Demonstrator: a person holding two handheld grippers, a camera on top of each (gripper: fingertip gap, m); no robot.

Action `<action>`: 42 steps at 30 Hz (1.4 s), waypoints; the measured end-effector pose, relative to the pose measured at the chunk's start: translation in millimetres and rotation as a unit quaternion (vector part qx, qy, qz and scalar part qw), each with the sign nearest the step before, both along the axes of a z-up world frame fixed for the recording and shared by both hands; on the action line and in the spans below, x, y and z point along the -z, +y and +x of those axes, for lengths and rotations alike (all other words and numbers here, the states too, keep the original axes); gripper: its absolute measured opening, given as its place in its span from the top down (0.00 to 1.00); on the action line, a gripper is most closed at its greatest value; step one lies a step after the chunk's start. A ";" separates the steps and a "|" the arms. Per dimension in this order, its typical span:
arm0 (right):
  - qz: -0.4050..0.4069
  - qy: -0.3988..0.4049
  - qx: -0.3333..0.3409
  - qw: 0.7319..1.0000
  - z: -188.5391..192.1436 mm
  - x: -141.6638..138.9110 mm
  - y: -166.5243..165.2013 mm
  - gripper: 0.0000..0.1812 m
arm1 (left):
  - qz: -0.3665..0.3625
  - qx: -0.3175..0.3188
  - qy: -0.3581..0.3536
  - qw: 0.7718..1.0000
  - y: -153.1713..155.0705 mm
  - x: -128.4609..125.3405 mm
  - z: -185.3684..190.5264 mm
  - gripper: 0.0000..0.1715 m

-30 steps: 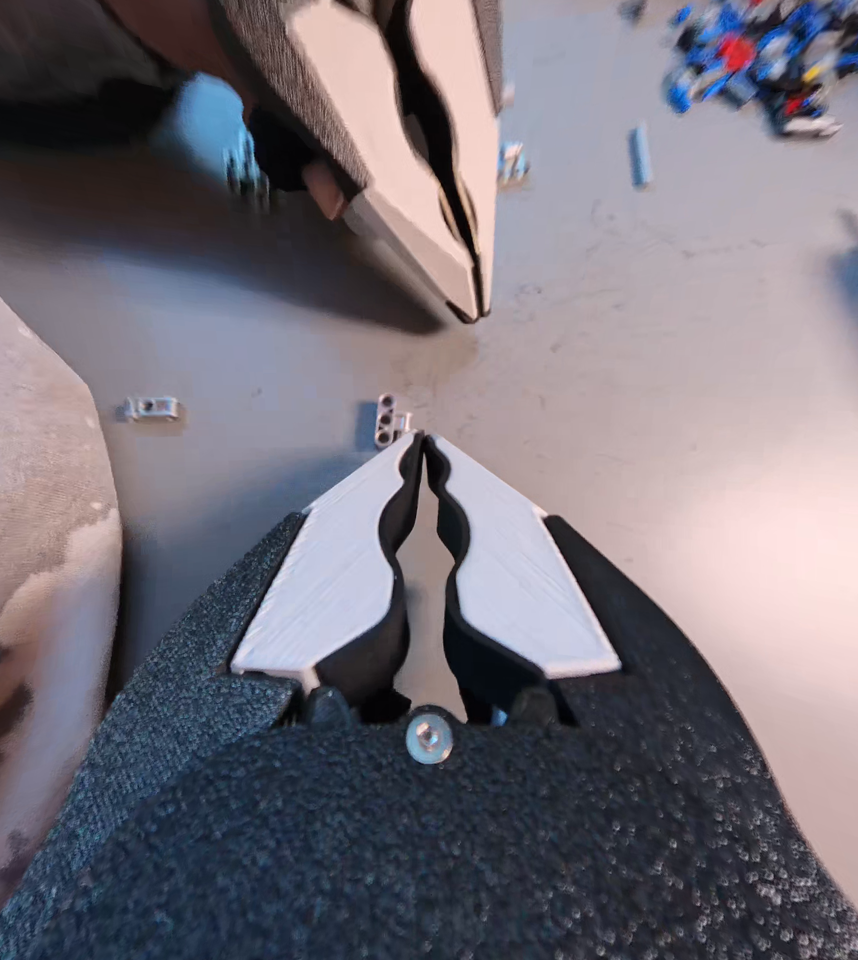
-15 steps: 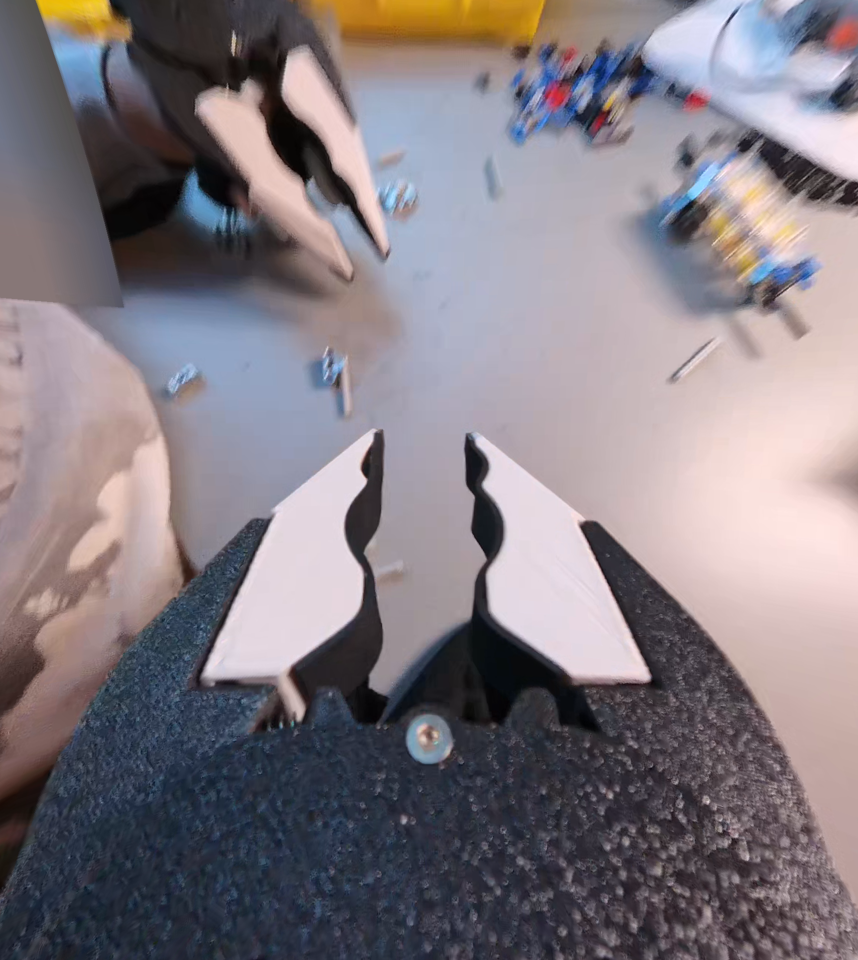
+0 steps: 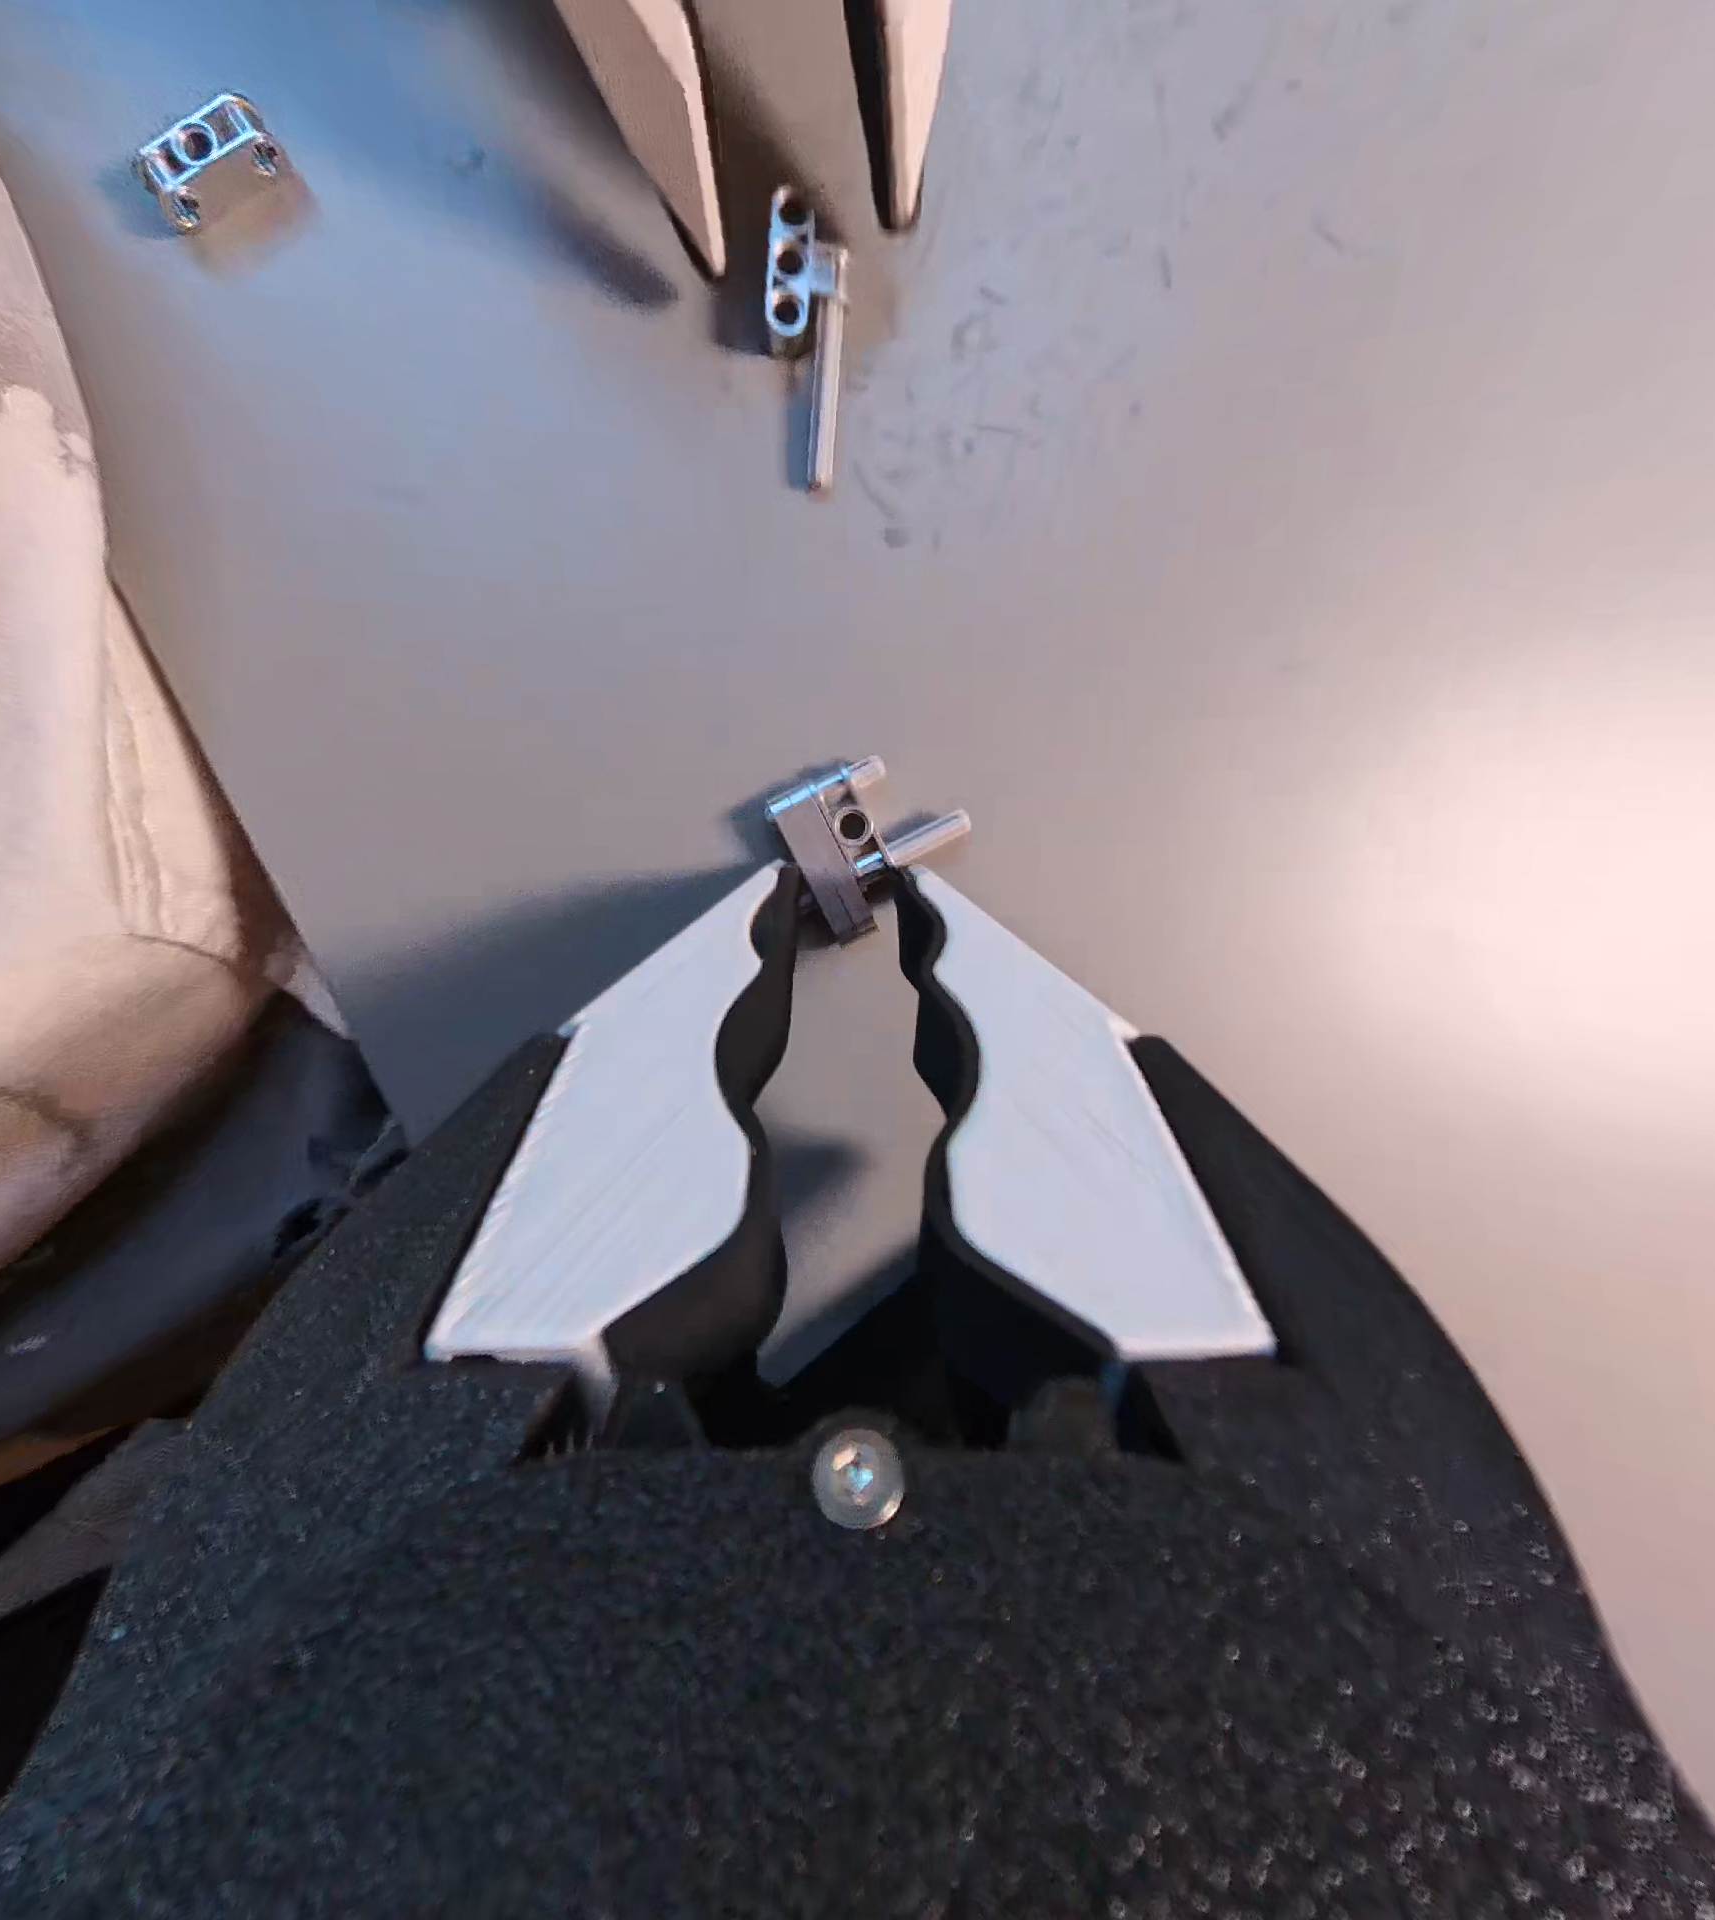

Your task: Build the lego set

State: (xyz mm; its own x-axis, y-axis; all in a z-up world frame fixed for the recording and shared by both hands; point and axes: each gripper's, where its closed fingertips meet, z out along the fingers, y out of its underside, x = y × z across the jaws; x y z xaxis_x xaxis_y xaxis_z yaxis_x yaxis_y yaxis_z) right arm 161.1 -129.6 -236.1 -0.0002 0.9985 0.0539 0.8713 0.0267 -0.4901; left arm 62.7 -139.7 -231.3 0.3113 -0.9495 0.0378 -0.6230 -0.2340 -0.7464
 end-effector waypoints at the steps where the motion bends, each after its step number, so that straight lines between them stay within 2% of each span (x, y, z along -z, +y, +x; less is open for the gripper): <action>1: 0.010 0.001 -0.019 1.000 -8.1 -0.2 5.5 0.91 | 0.001 0.001 0.005 1.000 -0.6 1.9 0.5 0.88; 3: 0.023 0.007 -0.066 0.998 -26.3 -1.6 15.8 0.92 | 0.008 0.002 0.018 1.000 -0.4 5.3 0.1 0.90; 5: 0.047 0.035 -0.121 0.991 -50.7 -9.9 27.3 1.00 | 0.013 0.004 0.019 1.000 -1.3 5.4 0.3 0.90; 9: 0.064 0.024 -0.224 0.972 -89.8 -9.8 41.1 0.99 | 0.006 -0.002 -0.017 1.000 1.3 -6.8 -6.7 0.88; 12: 0.072 0.012 -0.254 0.964 -107.7 -6.0 53.6 0.98 | -0.007 -0.039 -0.052 0.998 13.3 -16.9 -22.7 0.88; 16: 0.056 0.028 -0.196 0.979 -115.2 -12.8 73.3 0.89 | 0.007 -0.098 -0.043 0.994 35.4 -15.3 -48.5 0.89; 21: 0.024 0.057 -0.100 0.993 -136.5 -6.2 96.3 0.74 | 0.025 -0.135 -0.039 0.990 53.8 -15.6 -60.8 0.89; 23: 0.002 0.068 -0.101 0.993 -146.2 -3.6 99.4 0.74 | 0.025 -0.143 -0.040 0.989 55.3 -14.7 -63.8 0.89; 26: -0.019 0.047 -0.120 0.991 -148.7 0.1 97.3 0.89 | 0.031 -0.155 -0.040 0.987 56.1 -15.1 -68.7 0.89; 31: -0.007 0.040 -0.142 0.989 -143.9 -0.4 81.2 0.92 | 0.030 -0.161 -0.041 0.986 57.3 -14.4 -70.2 0.89; 34: -0.016 0.041 -0.129 0.991 -137.5 -0.7 68.1 0.92 | 0.026 -0.153 -0.033 0.987 54.5 -10.1 -67.0 0.89; 38: -0.067 0.049 -0.124 0.989 -121.9 -6.8 34.9 0.84 | 0.025 -0.135 -0.032 0.990 47.9 -9.9 -59.3 0.89; 42: -0.065 0.075 -0.099 0.990 -110.9 -14.9 32.5 0.84 | 0.013 -0.119 -0.038 0.992 41.8 -9.7 -51.9 0.89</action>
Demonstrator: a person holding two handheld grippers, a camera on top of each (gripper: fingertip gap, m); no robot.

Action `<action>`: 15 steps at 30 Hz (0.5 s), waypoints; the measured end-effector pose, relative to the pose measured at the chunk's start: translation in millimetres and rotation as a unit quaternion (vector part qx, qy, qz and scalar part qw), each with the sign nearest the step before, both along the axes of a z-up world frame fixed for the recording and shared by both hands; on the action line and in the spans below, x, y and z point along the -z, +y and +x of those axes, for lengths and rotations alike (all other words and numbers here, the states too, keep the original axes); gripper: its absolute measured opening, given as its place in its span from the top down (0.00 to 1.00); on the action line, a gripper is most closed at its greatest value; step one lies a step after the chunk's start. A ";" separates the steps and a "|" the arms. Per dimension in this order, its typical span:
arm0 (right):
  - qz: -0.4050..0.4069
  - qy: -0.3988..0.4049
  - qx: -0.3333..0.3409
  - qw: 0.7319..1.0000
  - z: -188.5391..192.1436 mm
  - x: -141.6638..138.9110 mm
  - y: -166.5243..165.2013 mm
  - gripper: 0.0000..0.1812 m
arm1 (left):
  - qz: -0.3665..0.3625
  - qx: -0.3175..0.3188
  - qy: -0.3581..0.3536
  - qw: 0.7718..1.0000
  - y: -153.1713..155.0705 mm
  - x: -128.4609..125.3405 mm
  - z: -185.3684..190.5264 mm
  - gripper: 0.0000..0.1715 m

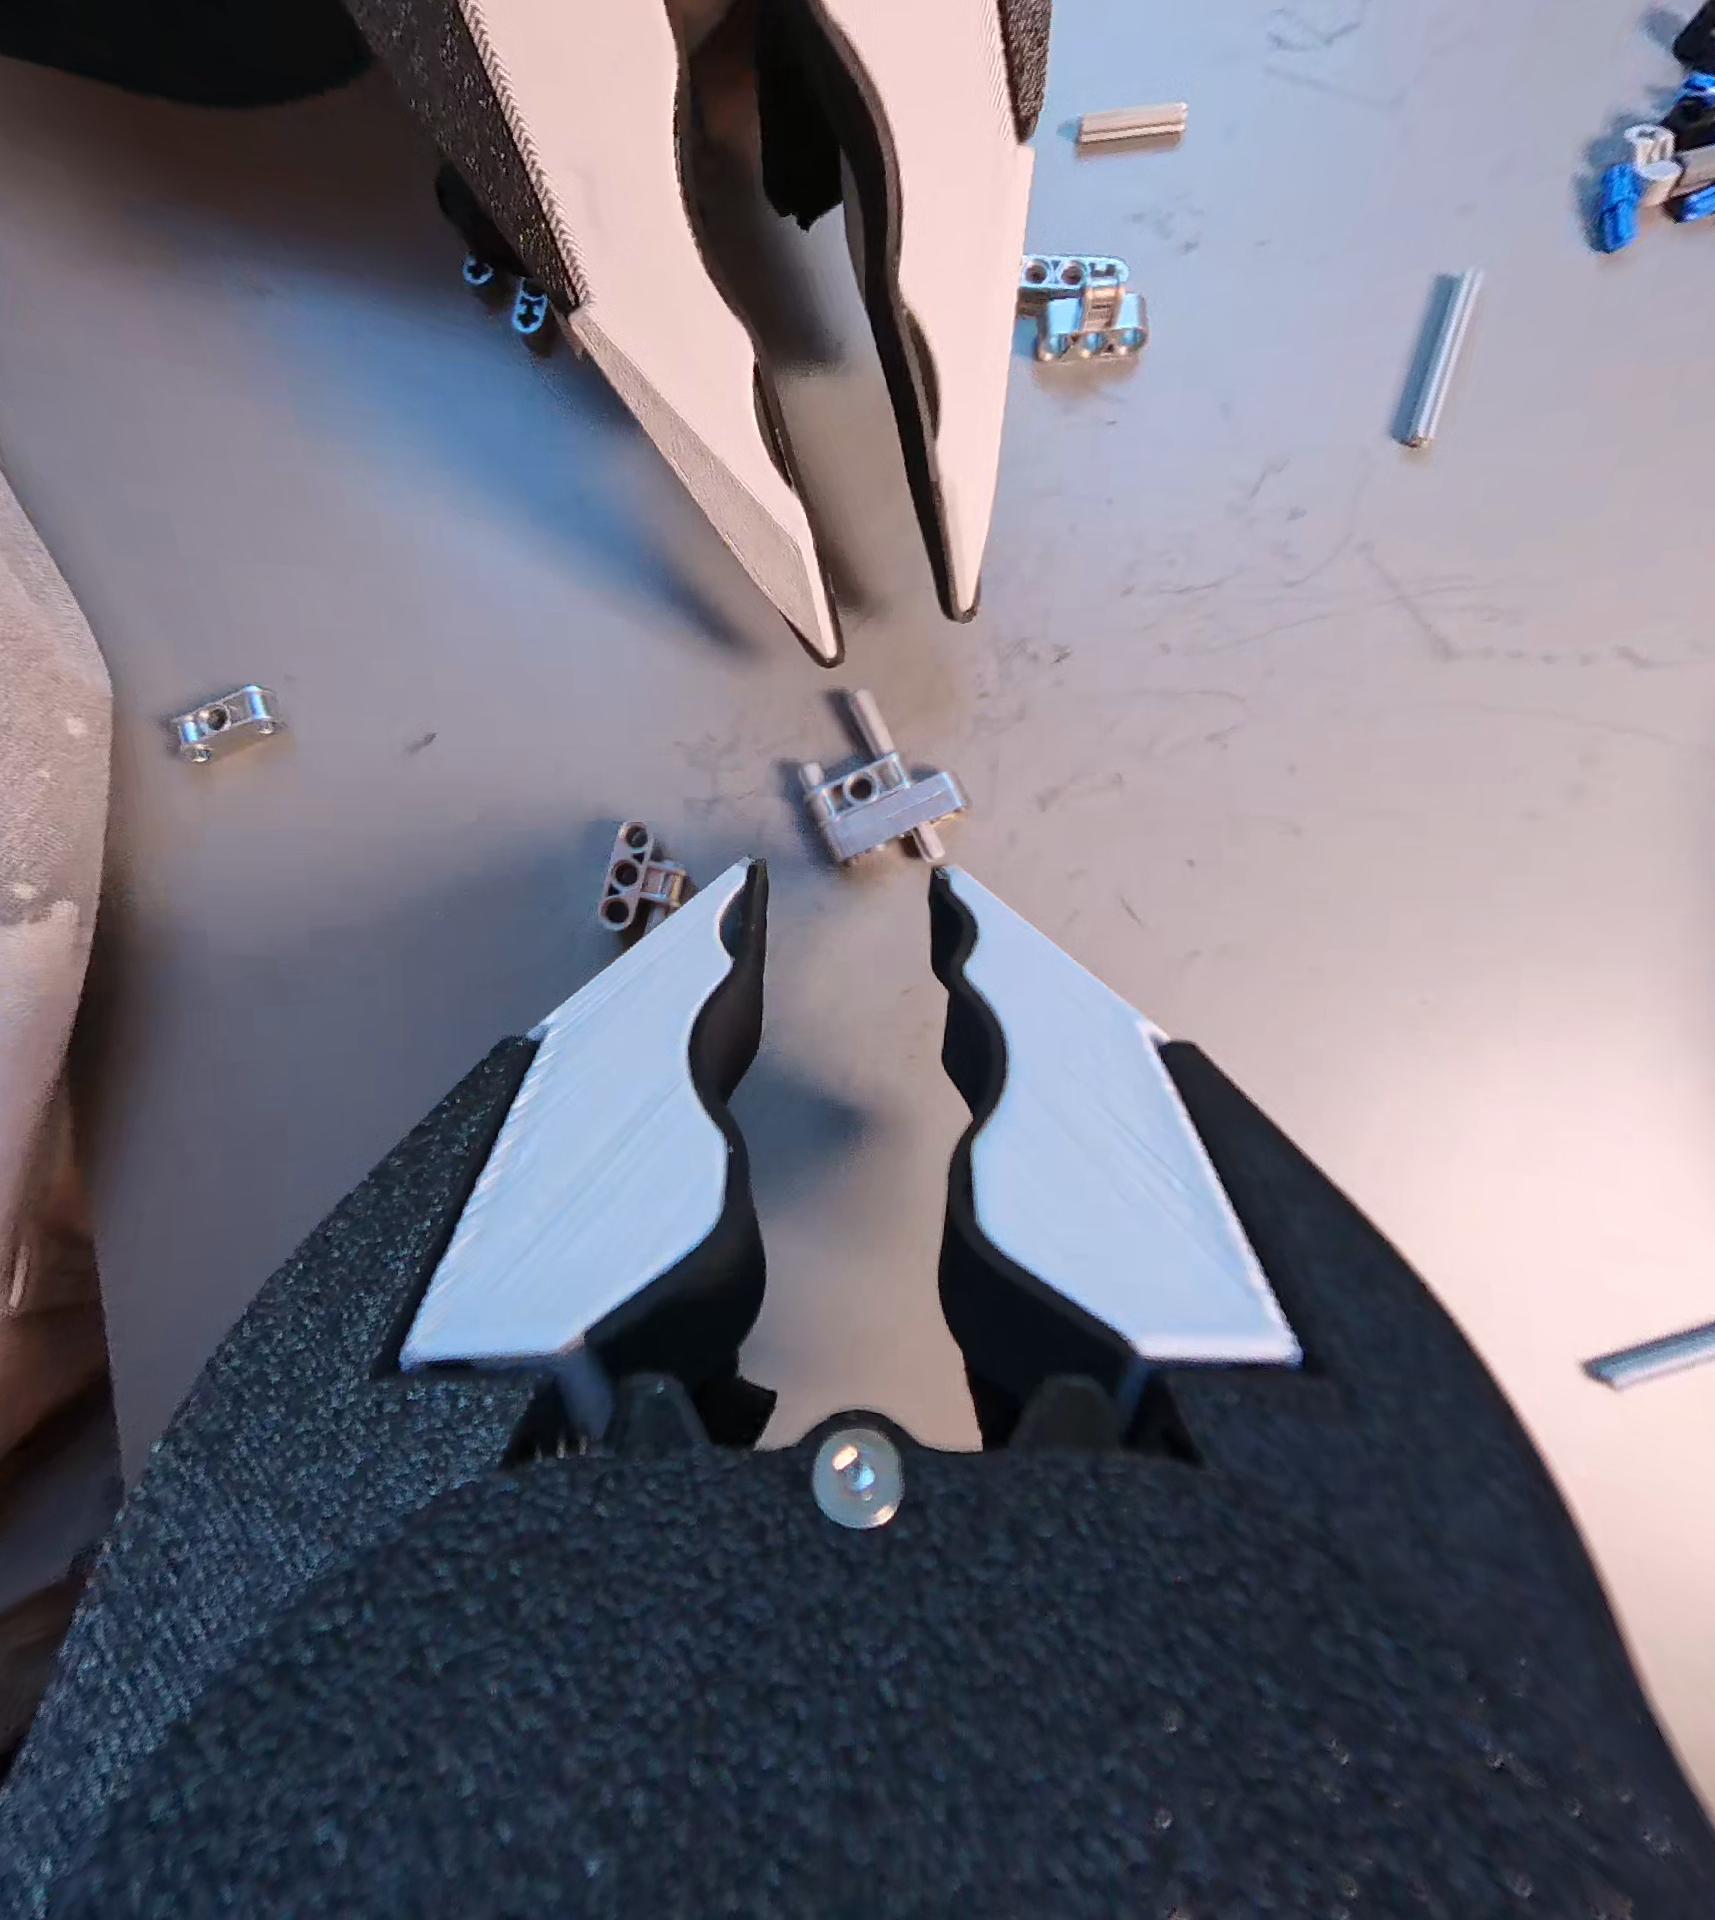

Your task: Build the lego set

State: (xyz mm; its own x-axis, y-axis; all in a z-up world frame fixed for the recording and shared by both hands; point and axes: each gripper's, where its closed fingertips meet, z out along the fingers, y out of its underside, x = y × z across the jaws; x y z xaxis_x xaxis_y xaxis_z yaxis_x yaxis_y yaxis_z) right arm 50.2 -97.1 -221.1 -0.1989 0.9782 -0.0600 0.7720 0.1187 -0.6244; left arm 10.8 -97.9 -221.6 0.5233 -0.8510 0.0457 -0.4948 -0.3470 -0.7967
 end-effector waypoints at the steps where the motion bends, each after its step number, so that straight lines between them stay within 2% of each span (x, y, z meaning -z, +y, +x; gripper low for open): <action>1: -0.002 0.003 0.002 1.000 1.3 -0.1 -1.4 0.84 | -0.001 0.004 0.000 1.000 -1.4 0.3 1.9 0.89; 6: 0.029 0.001 -0.001 1.000 -1.1 7.4 2.6 0.84 | 0.005 0.012 0.030 0.999 -2.7 8.2 7.7 0.89; 15: 0.024 -0.001 -0.015 1.000 -13.5 14.8 2.7 0.84 | 0.008 0.015 0.051 0.999 0.9 14.1 9.1 0.94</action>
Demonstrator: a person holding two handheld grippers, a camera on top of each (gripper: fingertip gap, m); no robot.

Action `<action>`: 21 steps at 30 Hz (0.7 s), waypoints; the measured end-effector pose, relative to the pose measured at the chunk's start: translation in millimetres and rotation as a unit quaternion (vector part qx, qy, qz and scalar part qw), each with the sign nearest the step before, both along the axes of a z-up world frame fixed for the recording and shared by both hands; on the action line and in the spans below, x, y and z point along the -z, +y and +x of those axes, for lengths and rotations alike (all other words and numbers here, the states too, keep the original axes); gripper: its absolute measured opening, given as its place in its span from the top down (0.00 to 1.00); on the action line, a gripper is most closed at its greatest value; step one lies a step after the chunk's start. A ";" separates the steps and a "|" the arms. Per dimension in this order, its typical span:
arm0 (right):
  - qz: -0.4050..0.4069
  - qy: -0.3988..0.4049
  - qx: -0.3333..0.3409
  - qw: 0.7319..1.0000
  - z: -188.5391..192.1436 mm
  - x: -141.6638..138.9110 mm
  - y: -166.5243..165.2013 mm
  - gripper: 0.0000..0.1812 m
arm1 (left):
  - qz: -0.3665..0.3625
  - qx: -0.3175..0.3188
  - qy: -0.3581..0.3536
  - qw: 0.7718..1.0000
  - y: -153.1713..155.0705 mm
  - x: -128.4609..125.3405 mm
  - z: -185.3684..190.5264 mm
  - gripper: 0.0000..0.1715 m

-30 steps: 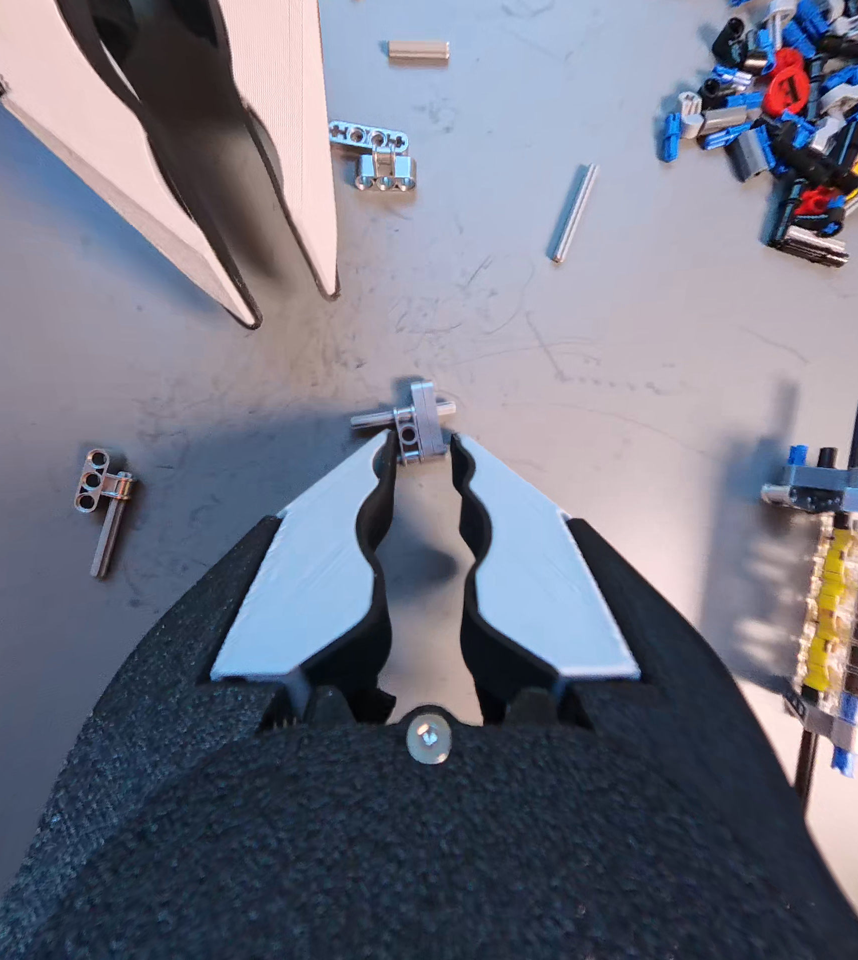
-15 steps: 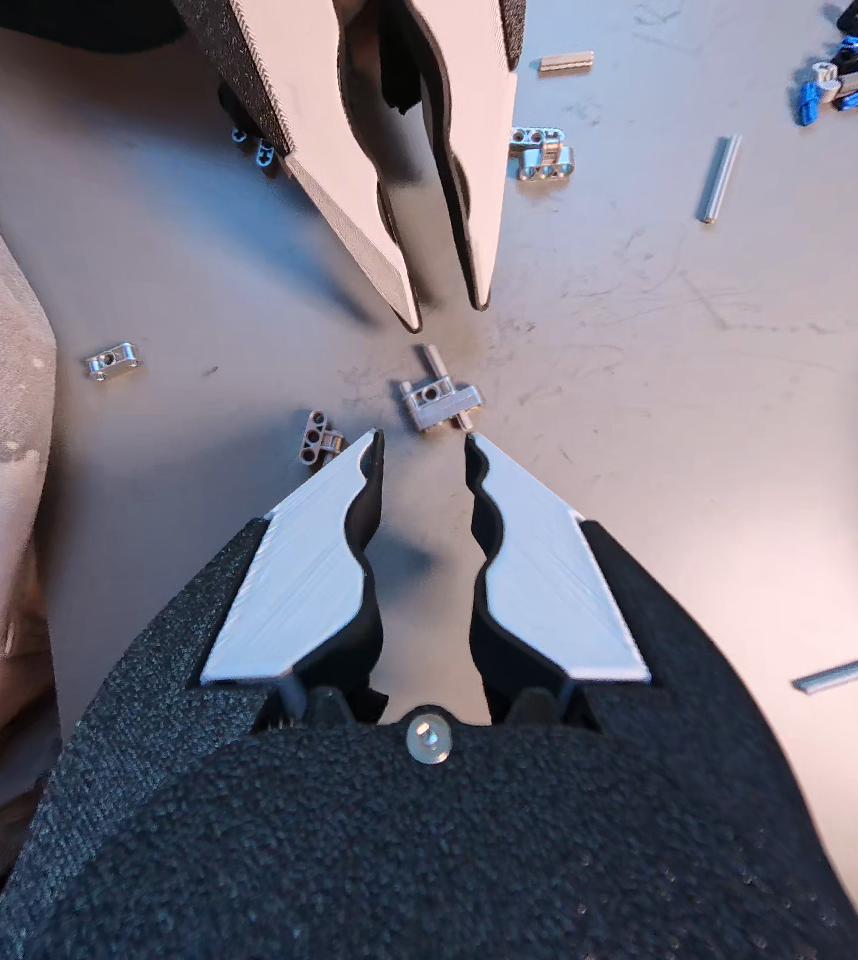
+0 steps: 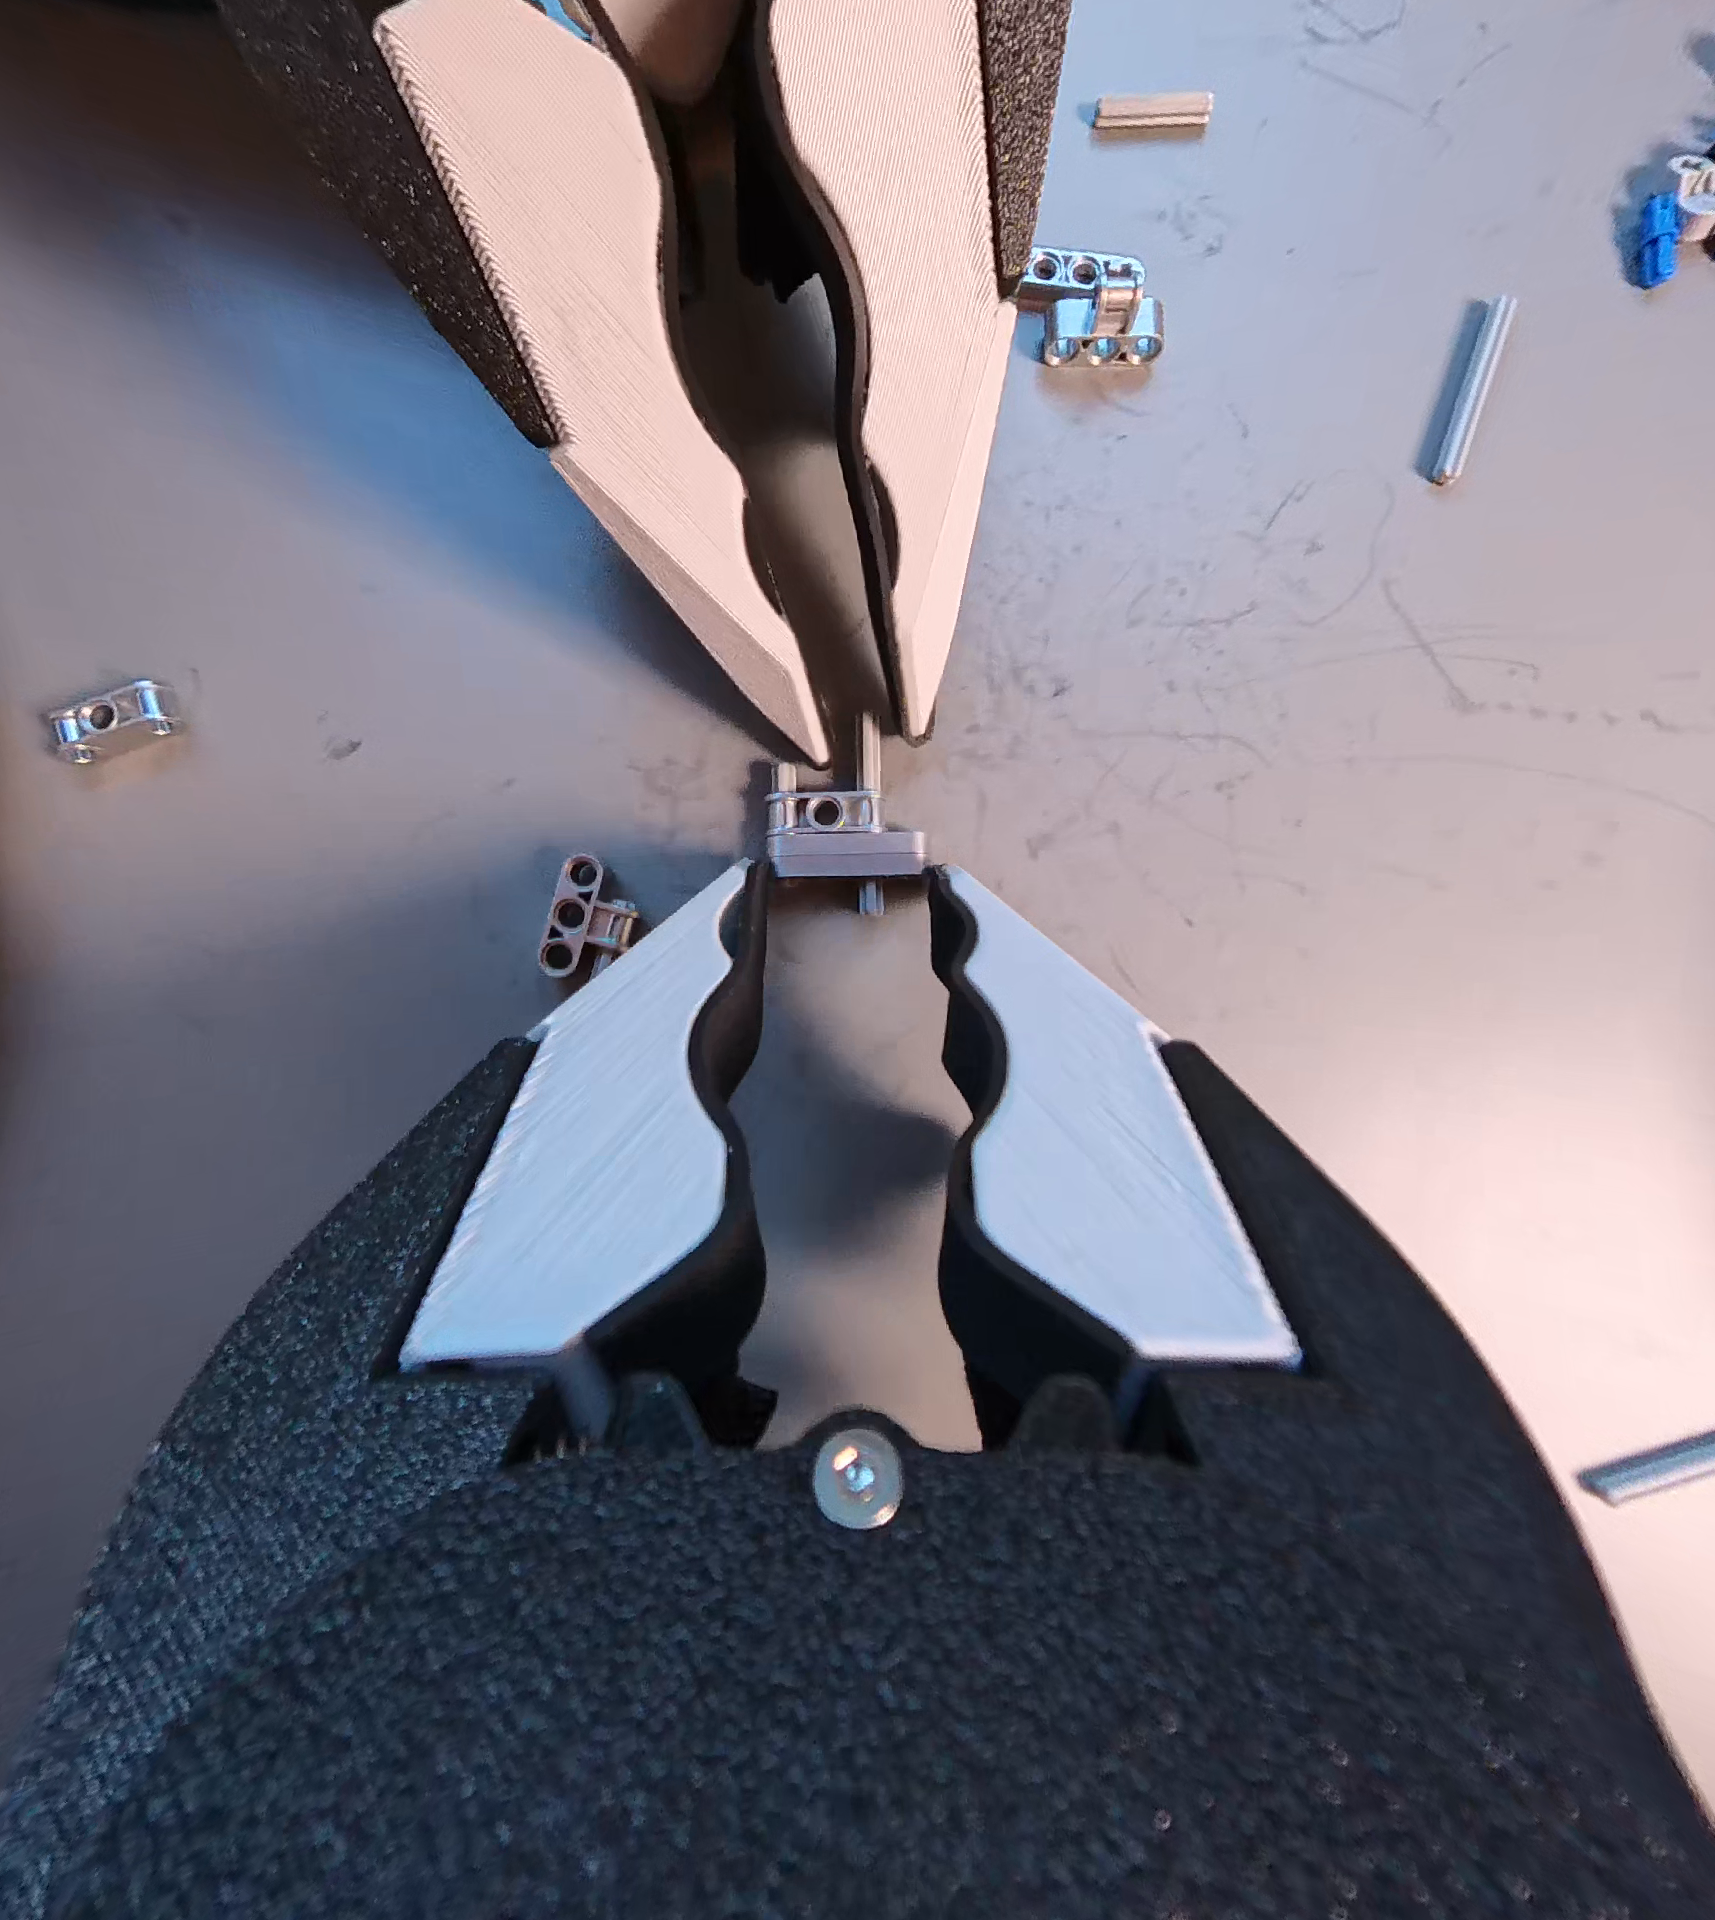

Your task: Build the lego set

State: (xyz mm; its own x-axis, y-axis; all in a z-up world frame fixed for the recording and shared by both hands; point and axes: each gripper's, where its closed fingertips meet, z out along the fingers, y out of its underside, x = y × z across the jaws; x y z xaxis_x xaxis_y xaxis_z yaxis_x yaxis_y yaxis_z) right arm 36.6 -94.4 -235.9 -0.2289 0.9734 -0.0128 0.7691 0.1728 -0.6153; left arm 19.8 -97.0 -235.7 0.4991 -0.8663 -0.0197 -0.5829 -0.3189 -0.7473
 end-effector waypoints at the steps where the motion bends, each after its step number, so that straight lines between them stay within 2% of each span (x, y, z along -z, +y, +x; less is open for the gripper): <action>1: 0.000 0.001 -0.002 1.000 -0.7 0.4 -0.3 0.84 | 0.000 0.001 0.002 1.000 -0.2 0.6 -0.3 0.95; 9: 0.025 0.022 -0.030 0.999 -3.7 -0.3 -3.5 0.84 | 0.015 0.018 -0.001 1.000 -3.4 -3.4 2.3 0.98; 13: 0.038 0.046 -0.035 0.998 -5.2 -6.3 -3.4 0.84 | 0.015 0.012 -0.022 1.000 -2.8 -10.7 0.5 1.00; 18: 0.076 0.063 -0.034 0.995 -7.5 -11.3 -2.3 0.83 | -0.022 -0.018 -0.063 0.998 0.5 -16.1 -2.0 1.00; 21: 0.083 0.046 -0.026 0.995 -5.0 -4.5 1.1 0.83 | -0.019 -0.020 -0.045 0.999 1.7 -12.1 -6.8 1.00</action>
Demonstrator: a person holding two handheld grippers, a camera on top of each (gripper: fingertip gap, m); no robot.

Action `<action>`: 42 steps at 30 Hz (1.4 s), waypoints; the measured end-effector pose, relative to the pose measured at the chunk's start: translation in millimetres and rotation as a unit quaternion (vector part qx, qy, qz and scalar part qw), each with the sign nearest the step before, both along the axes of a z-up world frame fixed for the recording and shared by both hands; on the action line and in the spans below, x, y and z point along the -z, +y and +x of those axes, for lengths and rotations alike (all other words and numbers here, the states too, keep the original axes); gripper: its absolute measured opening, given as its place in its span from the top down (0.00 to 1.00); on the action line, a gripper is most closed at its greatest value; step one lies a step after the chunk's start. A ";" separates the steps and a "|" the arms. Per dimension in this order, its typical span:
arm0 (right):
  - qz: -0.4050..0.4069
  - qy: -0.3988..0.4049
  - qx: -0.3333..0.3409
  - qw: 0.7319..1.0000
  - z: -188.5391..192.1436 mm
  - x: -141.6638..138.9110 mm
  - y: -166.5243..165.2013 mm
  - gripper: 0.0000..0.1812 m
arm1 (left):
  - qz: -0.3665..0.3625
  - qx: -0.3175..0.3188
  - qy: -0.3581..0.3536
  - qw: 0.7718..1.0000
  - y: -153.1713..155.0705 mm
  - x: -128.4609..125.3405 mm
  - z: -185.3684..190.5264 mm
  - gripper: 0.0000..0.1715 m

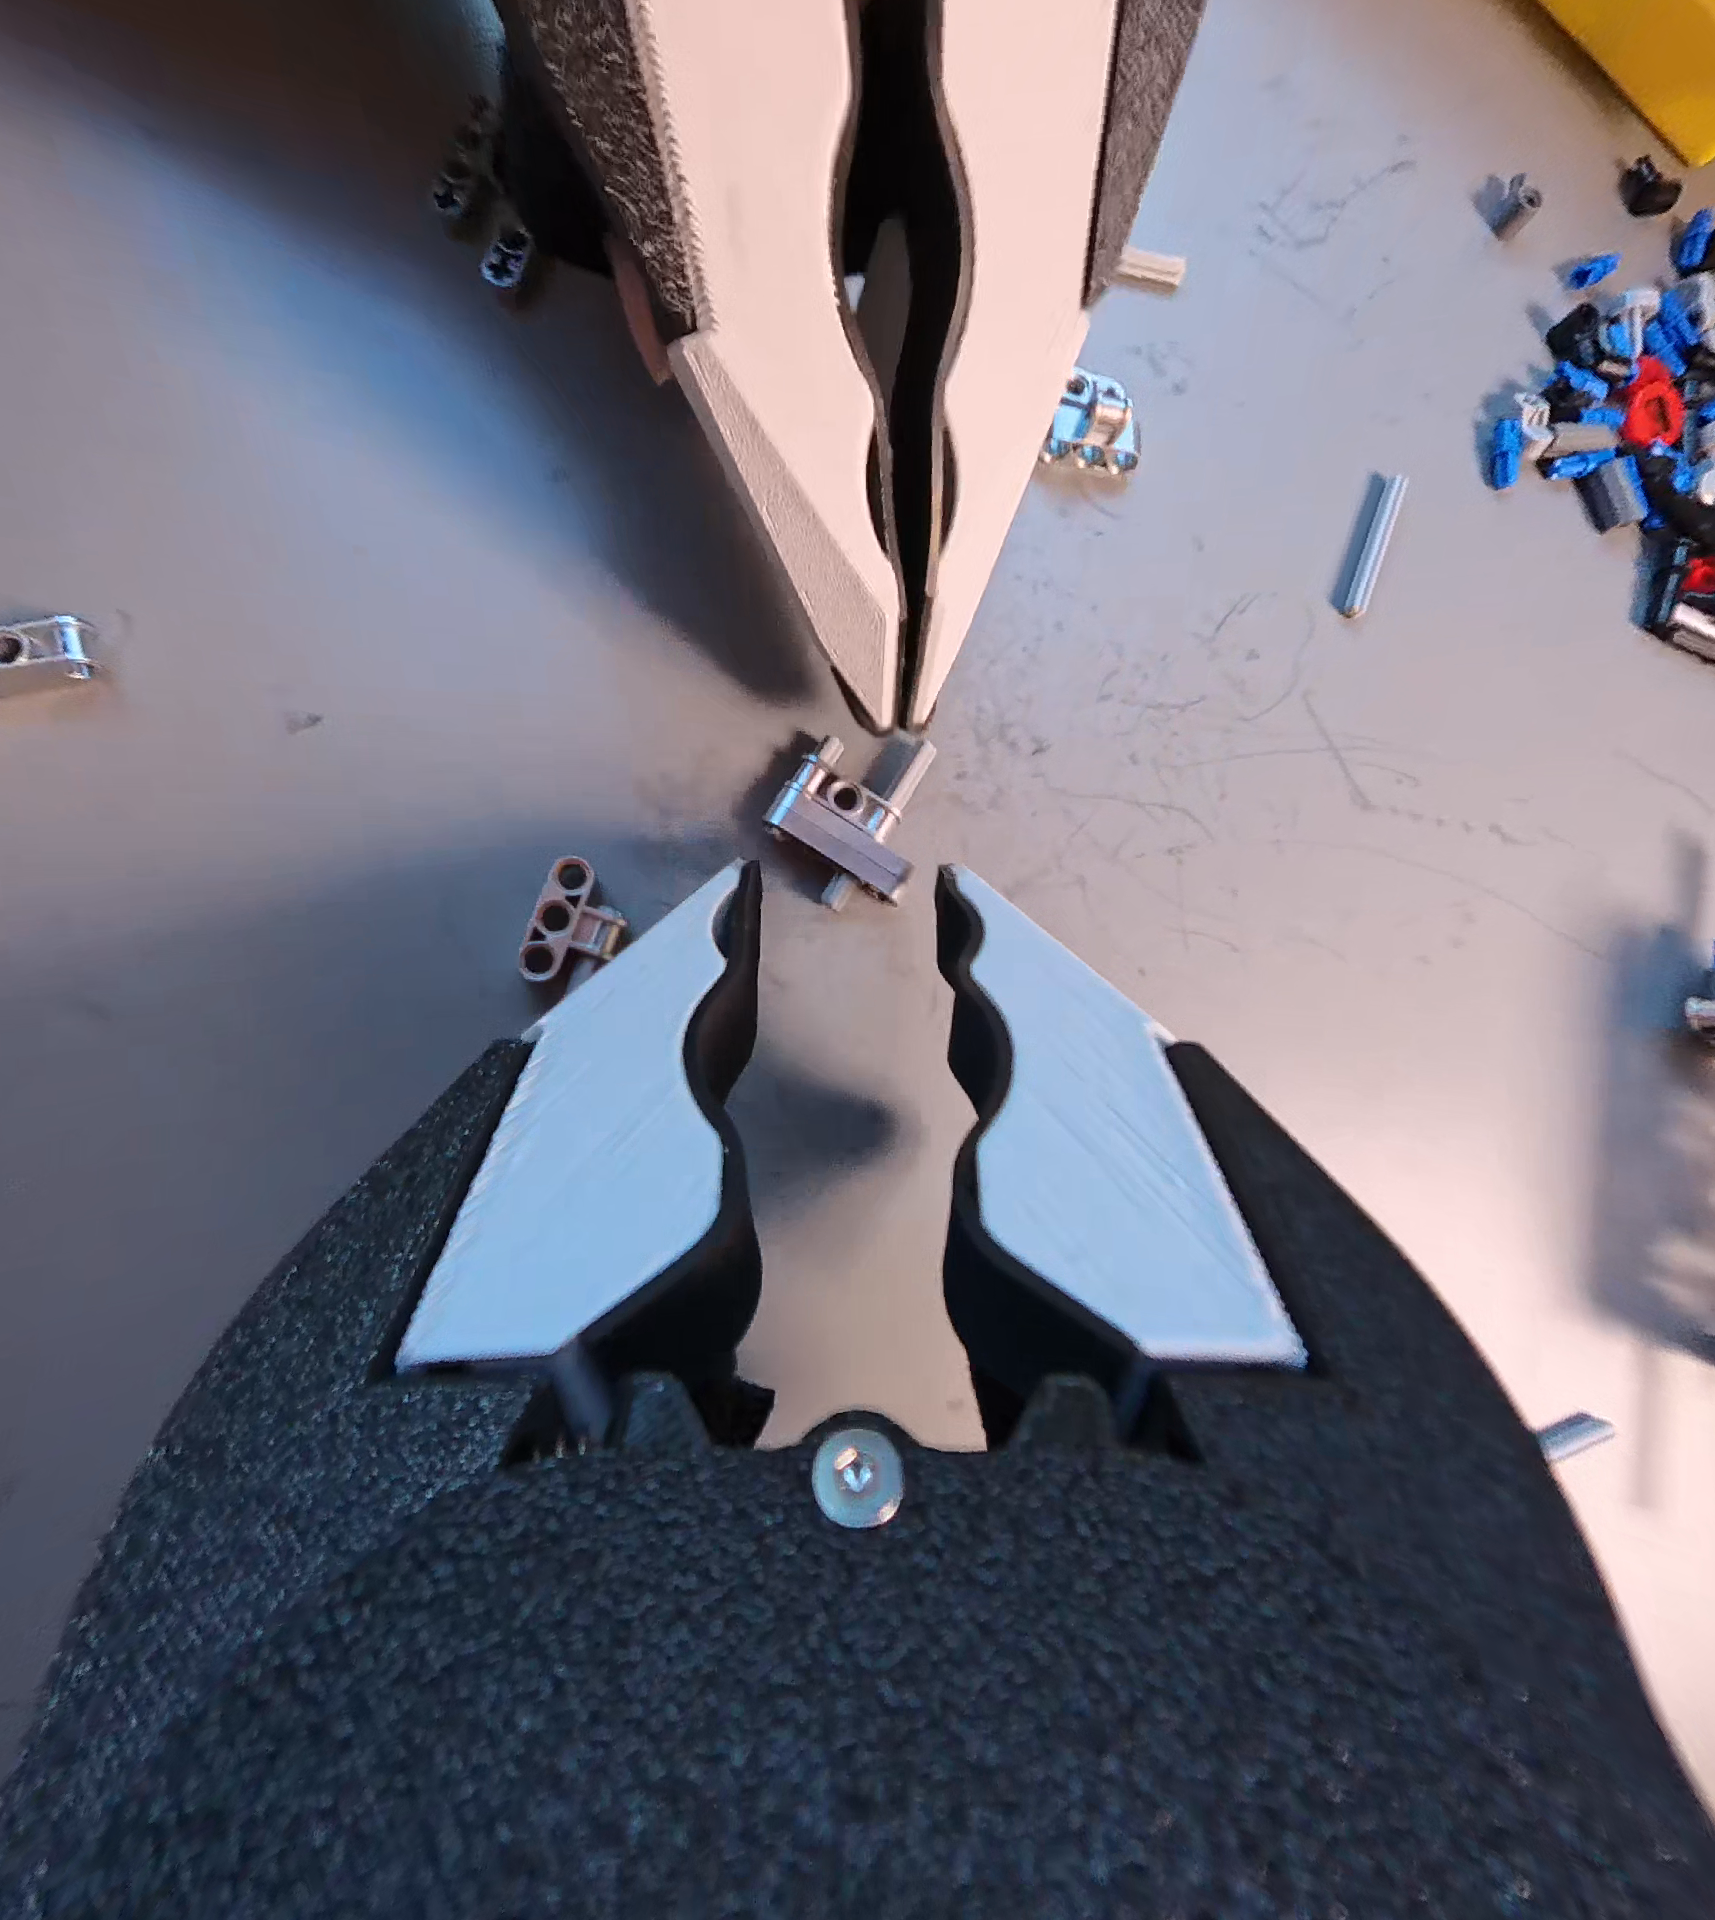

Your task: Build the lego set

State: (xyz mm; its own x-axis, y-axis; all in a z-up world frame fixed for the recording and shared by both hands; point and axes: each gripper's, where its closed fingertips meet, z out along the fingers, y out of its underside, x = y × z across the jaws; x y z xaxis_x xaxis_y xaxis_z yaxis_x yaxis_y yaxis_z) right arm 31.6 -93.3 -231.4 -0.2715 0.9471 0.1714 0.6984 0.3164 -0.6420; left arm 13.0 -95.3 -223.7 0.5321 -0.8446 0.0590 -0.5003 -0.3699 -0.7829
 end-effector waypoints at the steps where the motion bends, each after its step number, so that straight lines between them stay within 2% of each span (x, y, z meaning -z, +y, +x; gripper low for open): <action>1: -0.003 -0.002 0.007 1.000 -0.2 1.6 1.8 0.83 | -0.002 0.002 0.004 1.000 -0.8 1.2 -1.0 1.00; 4: -0.026 -0.005 0.012 1.000 -1.4 4.6 0.5 0.83 | -0.003 -0.003 0.008 1.000 -0.6 1.3 -5.5 1.00; 7: -0.053 -0.020 0.019 0.998 0.0 5.9 -1.6 0.88 | 0.000 -0.011 0.006 1.000 1.7 -2.0 -11.6 0.98; 9: -0.078 -0.035 -0.023 0.996 7.4 5.4 -20.8 0.88 | -0.005 -0.004 0.000 1.000 -0.7 -4.8 -13.3 0.96; 11: -0.078 -0.033 -0.033 0.996 10.6 3.9 -26.9 0.87 | -0.020 0.018 -0.001 1.000 -7.9 -4.0 -12.9 0.95; 14: -0.075 -0.026 -0.011 0.997 12.2 3.2 -20.3 0.87 | -0.043 0.064 0.008 0.997 -23.4 0.3 -10.5 0.93; 18: -0.080 -0.007 0.004 0.997 6.0 0.3 -16.1 0.87 | -0.045 0.078 0.021 0.996 -29.1 5.7 -5.6 0.92; 21: -0.067 -0.018 -0.003 0.998 1.9 5.3 -17.6 0.89 | -0.039 0.082 0.037 0.995 -30.1 12.5 -1.0 0.92; 36: -0.039 -0.016 0.026 0.999 3.9 4.2 12.0 0.90 | -0.029 0.087 0.033 0.995 -30.3 10.2 3.7 0.92; 42: -0.060 -0.020 0.001 0.998 11.0 1.6 4.9 0.89 | -0.019 0.075 0.029 0.997 -25.6 10.2 5.9 0.92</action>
State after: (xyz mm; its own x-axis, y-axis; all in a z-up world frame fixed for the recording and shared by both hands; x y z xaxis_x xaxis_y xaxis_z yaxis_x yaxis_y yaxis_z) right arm 42.6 -88.4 -233.0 -0.2732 0.9609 0.0457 0.7253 0.2370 -0.6464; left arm 18.9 -120.9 -233.9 0.4031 -0.9128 0.0654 -0.5969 -0.3165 -0.7372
